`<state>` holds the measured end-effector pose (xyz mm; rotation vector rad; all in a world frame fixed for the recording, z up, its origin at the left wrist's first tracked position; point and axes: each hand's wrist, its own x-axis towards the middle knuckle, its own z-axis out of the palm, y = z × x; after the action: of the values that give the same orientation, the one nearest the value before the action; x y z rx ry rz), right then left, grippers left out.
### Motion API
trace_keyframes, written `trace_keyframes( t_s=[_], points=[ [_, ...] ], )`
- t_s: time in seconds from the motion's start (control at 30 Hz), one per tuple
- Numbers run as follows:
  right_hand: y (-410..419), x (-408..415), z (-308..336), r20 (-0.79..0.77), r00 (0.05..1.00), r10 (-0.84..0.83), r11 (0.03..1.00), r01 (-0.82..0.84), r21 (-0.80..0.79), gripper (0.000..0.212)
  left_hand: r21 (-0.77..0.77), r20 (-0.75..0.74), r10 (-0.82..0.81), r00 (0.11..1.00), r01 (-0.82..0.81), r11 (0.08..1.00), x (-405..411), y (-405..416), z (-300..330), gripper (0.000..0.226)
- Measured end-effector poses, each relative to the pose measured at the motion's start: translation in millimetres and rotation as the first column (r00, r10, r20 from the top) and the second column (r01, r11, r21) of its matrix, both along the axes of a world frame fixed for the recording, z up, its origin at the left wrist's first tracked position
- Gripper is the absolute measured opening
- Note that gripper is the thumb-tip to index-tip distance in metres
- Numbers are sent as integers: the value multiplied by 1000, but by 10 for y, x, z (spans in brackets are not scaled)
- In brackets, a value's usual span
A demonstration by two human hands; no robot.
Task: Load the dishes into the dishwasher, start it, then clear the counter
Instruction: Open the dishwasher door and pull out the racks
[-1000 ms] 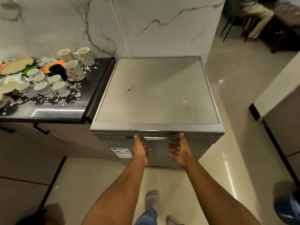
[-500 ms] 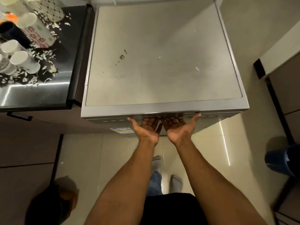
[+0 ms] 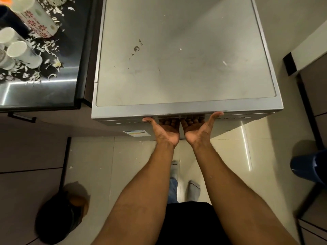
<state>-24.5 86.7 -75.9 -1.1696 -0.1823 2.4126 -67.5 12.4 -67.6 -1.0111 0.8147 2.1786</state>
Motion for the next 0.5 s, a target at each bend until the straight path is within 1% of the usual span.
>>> trace_keyframes(
  t_s=[0.2,0.37,0.43,0.5],
  points=[
    [-34,14,59,10,1000,26,1000,-26,7,92,-8,44,25,999,-25,1000,10,23,40,106],
    [-20,28,118,24,1000,13,1000,-14,13,83,-29,41,-3,999,5,1000,15,34,30,102],
    [-34,41,79,76,997,28,1000,-28,-5,79,-68,44,-33,999,36,997,32,2,-3,100],
    [-63,137,17,137,990,46,999,-43,-26,84,-112,50,-92,994,97,989,132,-83,-58,100]
  ],
)
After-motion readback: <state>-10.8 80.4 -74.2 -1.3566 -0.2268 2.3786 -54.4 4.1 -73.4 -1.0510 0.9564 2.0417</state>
